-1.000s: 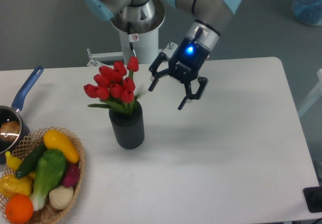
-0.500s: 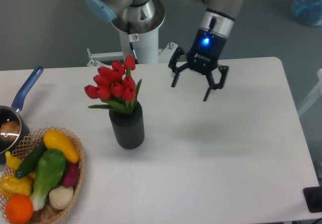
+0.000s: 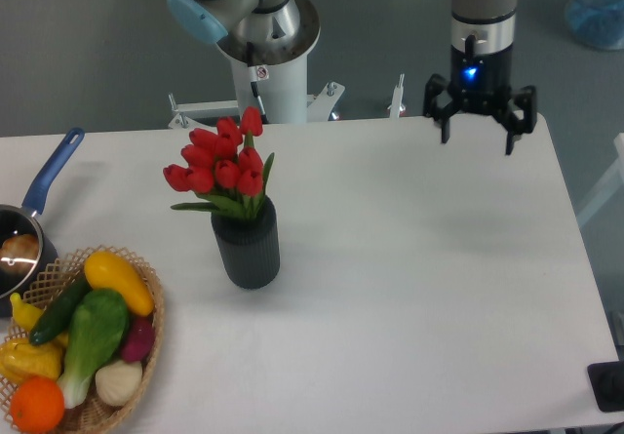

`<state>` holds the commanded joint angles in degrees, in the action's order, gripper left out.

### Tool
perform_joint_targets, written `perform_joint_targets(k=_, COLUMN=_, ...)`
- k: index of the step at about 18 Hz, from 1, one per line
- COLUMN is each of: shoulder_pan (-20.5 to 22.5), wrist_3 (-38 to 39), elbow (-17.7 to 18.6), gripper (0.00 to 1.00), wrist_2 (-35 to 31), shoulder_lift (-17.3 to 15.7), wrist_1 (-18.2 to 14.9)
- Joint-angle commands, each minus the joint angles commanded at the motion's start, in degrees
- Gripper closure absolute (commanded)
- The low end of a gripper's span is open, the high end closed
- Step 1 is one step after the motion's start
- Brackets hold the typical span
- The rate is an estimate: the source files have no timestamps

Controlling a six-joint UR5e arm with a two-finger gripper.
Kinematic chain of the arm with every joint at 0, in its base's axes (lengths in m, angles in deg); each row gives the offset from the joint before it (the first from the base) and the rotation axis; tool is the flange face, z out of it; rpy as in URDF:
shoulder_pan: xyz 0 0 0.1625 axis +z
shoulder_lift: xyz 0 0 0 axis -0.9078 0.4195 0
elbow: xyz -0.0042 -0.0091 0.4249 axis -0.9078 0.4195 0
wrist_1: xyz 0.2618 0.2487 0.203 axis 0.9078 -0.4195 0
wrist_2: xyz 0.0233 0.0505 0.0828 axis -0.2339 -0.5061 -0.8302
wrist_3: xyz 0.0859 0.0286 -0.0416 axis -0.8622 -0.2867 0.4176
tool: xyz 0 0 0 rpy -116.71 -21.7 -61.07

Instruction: Insert the flowers into the vase

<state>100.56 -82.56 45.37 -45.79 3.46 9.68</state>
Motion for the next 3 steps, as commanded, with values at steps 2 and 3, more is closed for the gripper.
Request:
perform_joint_targets(k=2, shoulder_pan=0.4, wrist_3=-0.4, elbow=-0.1, gripper=0.00, wrist_2=0.3, shoulder_lift=-0.4, wrist_1=-0.5)
perform_joint_targets(k=3, shoulder_pan=0.3, wrist_3=-0.4, elbow=0.0, gripper=0.00, wrist_2=0.4, shoulder_lift=-0.4, wrist_1=-0.6)
